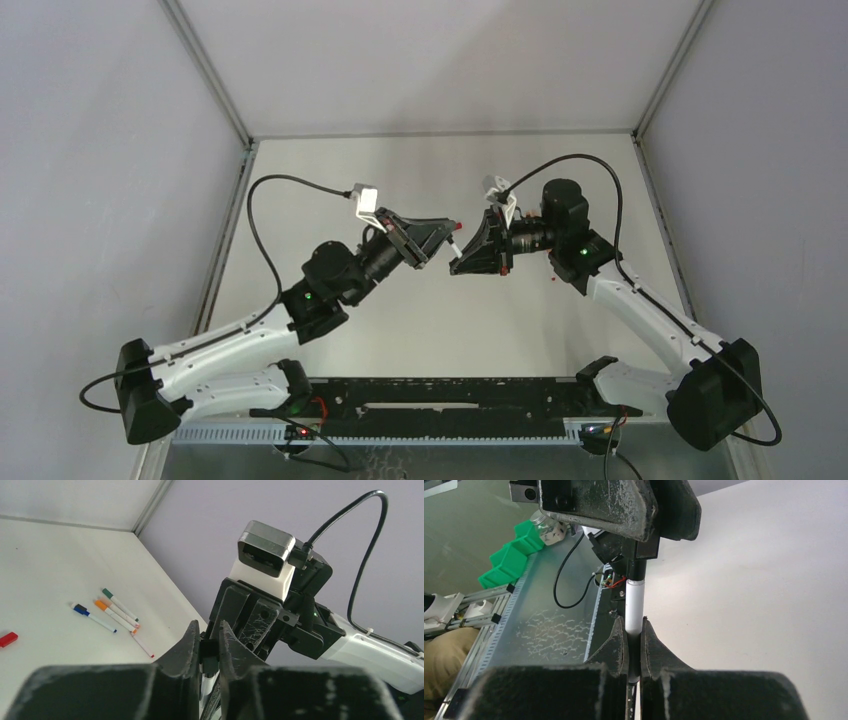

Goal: Insert the pens into the pen caps
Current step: Place the pen at the center of the board.

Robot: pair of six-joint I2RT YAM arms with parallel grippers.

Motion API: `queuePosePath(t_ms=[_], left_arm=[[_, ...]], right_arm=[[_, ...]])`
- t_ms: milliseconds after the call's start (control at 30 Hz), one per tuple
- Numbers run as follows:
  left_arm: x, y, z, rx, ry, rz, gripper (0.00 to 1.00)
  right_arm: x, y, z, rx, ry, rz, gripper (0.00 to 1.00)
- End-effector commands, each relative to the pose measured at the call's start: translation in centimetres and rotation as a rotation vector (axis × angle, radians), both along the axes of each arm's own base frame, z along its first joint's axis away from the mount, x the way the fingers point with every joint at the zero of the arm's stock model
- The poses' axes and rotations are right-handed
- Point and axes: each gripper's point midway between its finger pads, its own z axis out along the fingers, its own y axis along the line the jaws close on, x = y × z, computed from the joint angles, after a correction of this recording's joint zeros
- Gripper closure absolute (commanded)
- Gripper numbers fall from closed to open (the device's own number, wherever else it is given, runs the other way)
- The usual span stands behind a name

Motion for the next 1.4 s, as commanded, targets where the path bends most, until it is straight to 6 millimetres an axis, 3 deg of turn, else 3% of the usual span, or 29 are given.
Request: queuePosePath(t_ms=[0, 167, 433, 933, 1100, 1367], left_arm=[[-0.8, -0.7, 1.7, -0.005, -0.035, -0.05, 0.89], [-1.7, -1.6, 0.6, 0.016, -0.042, -0.122, 0.99], [-4.6, -4.2, -3.3, 0.072, -0.047, -0.345, 1.0], [-6.7, -4.9, -8.4, -0.079, 0.178, -0.486, 1.0], [-5.8, -4.8, -8.0, -0.075, 0.158, -0.437, 1.0], [-3.6, -3.6, -4.6, -0.093, 0.054, -0.32, 0.9]], right_arm=[[0.3, 0.0, 0.7, 0.02, -0.054, 0.0, 1.0], [0.5, -0.2, 0.9, 0.022, -0.053, -0.012, 1.0], [0.6, -0.1, 1.2, 0.032, -0.056, -0.013, 1.0], [0.9, -0.4, 1.6, 0.076, -0.053, -0.032, 1.0], [1.1, -0.4, 0.9, 0.056, -0.054, -0.041, 1.0], [1.3, -0.5, -1.2, -0.008, -0.081, -0.002, 1.0]])
